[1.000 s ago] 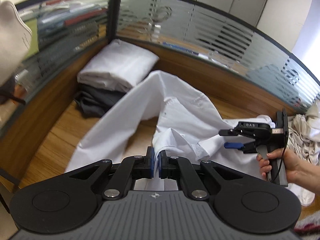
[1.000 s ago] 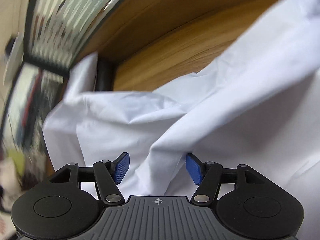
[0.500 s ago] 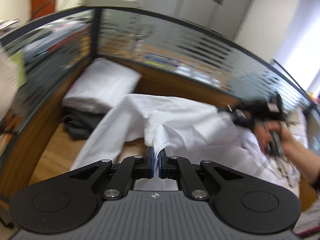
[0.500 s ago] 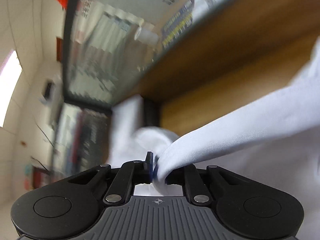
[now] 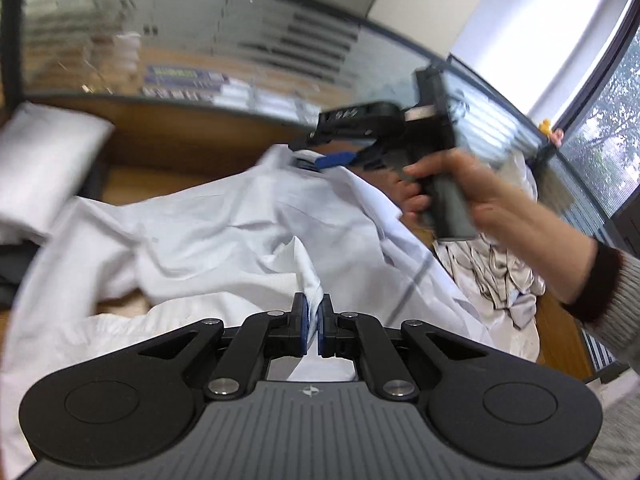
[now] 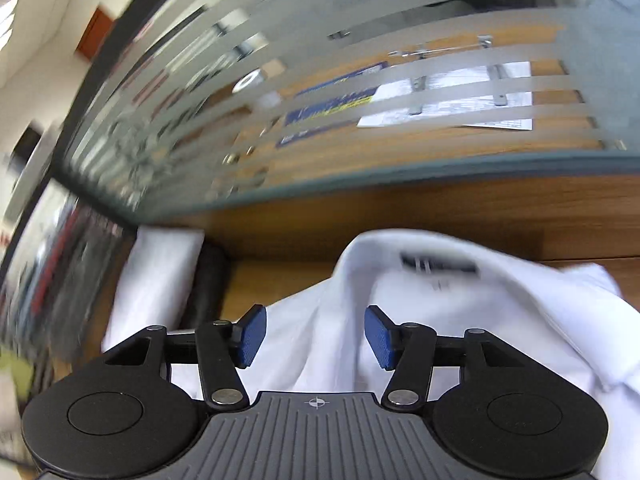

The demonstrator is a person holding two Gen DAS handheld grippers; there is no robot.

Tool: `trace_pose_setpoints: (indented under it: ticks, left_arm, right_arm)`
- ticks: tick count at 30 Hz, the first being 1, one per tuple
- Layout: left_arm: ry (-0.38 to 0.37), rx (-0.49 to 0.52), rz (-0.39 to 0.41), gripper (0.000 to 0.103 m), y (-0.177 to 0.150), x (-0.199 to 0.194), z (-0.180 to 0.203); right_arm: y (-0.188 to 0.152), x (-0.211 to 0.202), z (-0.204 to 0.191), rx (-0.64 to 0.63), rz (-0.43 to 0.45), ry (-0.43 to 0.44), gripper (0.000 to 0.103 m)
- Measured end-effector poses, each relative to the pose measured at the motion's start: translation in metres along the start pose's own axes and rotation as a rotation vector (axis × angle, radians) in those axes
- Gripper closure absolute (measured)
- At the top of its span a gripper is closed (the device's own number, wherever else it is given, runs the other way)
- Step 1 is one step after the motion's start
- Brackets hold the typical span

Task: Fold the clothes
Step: 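Spread the shirt flat on the desk and open both grippers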

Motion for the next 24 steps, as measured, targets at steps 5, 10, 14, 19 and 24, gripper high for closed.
trace_pose_setpoints:
  ticks: [5, 10, 14, 19, 24]
  left_arm:
    - [0.002, 0.051, -0.077, 0.096, -0.008, 0.061, 0.01]
    - [-0.026, 0.063, -0.135, 0.079, -0.035, 0.108, 0.01]
    - [-0.008, 0.07, -0.16, 0.068, -0.055, 0.131, 0.004]
    - [0.023, 0.062, -0.105, 0.048, -0.067, 0.114, 0.004]
    - [0.009, 0.051, -0.018, 0.038, -0.072, 0.057, 0.013]
  right_arm:
    - [-0.048, -0.038, 0.002, -0.112, -0.04, -0.041, 0.042]
    - [-0.104, -0.083, 0.015, -0.133, -0.053, -0.073, 0.041]
    - [-0.139, -0.107, 0.019, -0.108, -0.054, -0.067, 0.04]
    - [-0.175, -0.13, 0.017, -0.092, -0.041, -0.075, 0.04]
    - [-0.2, -0.133, 0.001, -0.097, -0.033, -0.078, 0.037]
Point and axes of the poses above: each gripper's, at about its wrist camera, not at the fingertips, and x roughly the way its jaws point, z to its right, y to its top, the point moved 6 cm from there along x, roughly the way its jaws point, and after that the axes turned 10 degrees about -z, right-handed, at the moved point
